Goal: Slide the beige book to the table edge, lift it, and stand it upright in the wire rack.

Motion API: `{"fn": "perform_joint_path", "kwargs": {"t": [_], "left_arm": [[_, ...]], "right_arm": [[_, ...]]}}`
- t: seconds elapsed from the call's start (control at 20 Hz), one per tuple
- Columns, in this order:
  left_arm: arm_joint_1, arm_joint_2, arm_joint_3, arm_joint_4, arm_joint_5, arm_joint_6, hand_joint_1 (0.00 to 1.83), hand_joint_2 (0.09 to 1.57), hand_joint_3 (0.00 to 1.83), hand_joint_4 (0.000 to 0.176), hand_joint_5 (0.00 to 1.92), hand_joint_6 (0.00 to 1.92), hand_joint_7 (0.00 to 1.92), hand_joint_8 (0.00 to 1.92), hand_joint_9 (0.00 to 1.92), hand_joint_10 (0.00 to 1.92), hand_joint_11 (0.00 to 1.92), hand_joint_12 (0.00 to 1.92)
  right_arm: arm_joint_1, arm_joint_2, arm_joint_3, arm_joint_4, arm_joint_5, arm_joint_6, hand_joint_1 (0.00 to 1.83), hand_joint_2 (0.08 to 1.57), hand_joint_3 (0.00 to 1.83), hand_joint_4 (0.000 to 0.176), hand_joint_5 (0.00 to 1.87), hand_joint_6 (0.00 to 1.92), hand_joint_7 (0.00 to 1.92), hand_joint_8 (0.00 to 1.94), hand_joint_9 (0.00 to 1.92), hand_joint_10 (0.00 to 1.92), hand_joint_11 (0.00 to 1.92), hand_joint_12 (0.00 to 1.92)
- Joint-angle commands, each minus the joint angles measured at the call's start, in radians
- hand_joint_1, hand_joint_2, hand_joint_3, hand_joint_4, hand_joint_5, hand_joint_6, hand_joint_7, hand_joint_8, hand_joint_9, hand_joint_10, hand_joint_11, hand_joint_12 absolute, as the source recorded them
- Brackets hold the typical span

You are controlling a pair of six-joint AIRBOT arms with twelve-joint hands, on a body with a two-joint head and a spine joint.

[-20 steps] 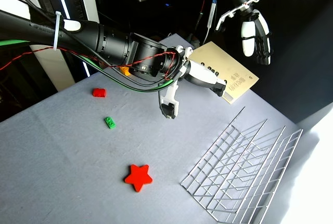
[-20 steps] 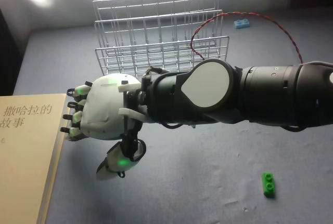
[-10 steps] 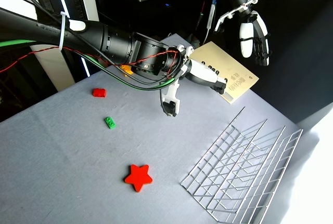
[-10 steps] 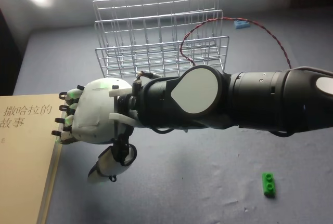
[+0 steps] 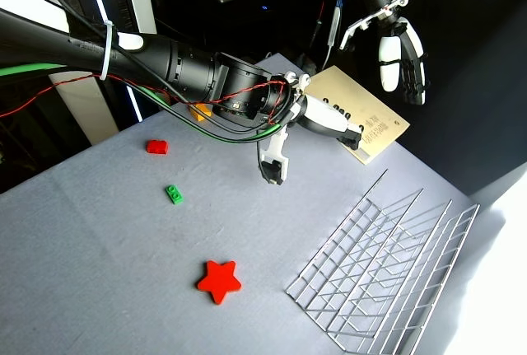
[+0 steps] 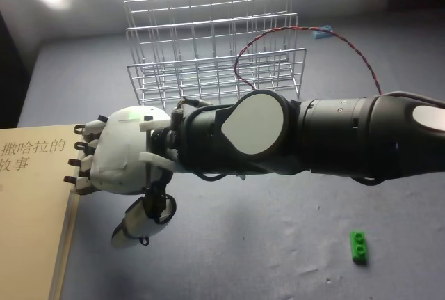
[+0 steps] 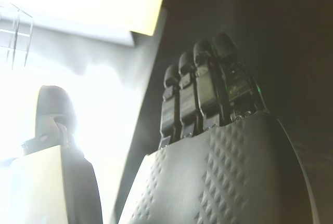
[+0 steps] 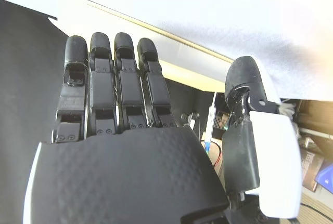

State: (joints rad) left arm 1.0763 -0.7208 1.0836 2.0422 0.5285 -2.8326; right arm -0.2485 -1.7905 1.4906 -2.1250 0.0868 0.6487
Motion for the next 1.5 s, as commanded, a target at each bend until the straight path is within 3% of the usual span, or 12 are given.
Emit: {"fn": "perform_joint_path", "kwargs": {"t": [0.0, 0.7, 1.15, 1.3, 1.45], "left_arm": [[-0.002, 0.012, 0.006, 0.007, 0.097, -0.008, 0.71, 0.99, 0.00, 0.000, 0.30, 0.01, 0.32, 0.01, 0.32, 0.01, 0.00, 0.80], [0.003, 0.015, 0.007, -0.004, 0.096, -0.008, 0.73, 0.98, 0.00, 0.000, 0.29, 0.00, 0.30, 0.00, 0.30, 0.00, 0.00, 0.79], [0.003, 0.018, 0.004, -0.006, 0.089, -0.008, 0.70, 1.01, 0.00, 0.000, 0.27, 0.00, 0.28, 0.00, 0.28, 0.00, 0.00, 0.74], [0.014, 0.009, 0.017, -0.009, 0.090, -0.008, 0.68, 1.00, 0.00, 0.000, 0.27, 0.00, 0.28, 0.00, 0.29, 0.00, 0.00, 0.76], [0.017, -0.006, 0.035, -0.026, 0.077, -0.008, 0.69, 1.01, 0.00, 0.000, 0.27, 0.00, 0.28, 0.00, 0.29, 0.00, 0.00, 0.73]], "right_arm": [[0.002, -0.001, 0.001, 0.010, -0.048, 0.003, 0.21, 1.15, 0.00, 0.000, 0.32, 0.00, 0.33, 0.00, 0.30, 0.00, 0.00, 0.79], [0.004, -0.019, 0.002, 0.009, -0.048, 0.007, 0.19, 1.16, 0.00, 0.000, 0.31, 0.00, 0.31, 0.00, 0.30, 0.00, 0.00, 0.84], [0.006, 0.029, 0.001, 0.009, -0.018, 0.002, 0.18, 1.15, 0.00, 0.000, 0.29, 0.00, 0.29, 0.00, 0.27, 0.00, 0.00, 0.68], [0.007, 0.055, -0.001, 0.009, 0.014, -0.001, 0.22, 1.15, 0.00, 0.000, 0.31, 0.01, 0.32, 0.00, 0.30, 0.01, 0.00, 0.76], [0.007, 0.098, -0.018, 0.009, 0.021, -0.017, 0.22, 1.14, 0.00, 0.000, 0.31, 0.00, 0.31, 0.00, 0.28, 0.00, 0.00, 0.72]]}}
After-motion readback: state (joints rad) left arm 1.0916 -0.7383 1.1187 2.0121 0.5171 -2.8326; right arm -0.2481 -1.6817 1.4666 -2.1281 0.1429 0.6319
